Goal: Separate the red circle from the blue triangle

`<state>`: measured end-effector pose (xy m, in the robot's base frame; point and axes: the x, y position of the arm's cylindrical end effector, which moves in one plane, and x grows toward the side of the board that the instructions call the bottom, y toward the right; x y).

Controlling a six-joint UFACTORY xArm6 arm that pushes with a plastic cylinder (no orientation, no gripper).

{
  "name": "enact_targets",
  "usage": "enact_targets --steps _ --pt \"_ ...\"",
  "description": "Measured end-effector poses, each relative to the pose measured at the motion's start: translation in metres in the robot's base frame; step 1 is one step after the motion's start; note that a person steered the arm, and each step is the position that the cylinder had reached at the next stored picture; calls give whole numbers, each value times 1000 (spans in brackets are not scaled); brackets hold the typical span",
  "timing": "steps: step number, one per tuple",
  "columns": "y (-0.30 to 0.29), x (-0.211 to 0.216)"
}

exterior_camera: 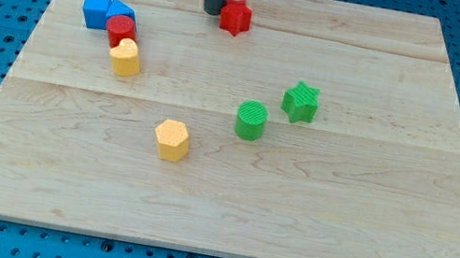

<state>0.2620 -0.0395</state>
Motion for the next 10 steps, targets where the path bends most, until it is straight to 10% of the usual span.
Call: enact_targets --steps 2,4,7,10 --pt "56 1" --pt "-112 -48" --pt "-227 75" --pt "-201 77"
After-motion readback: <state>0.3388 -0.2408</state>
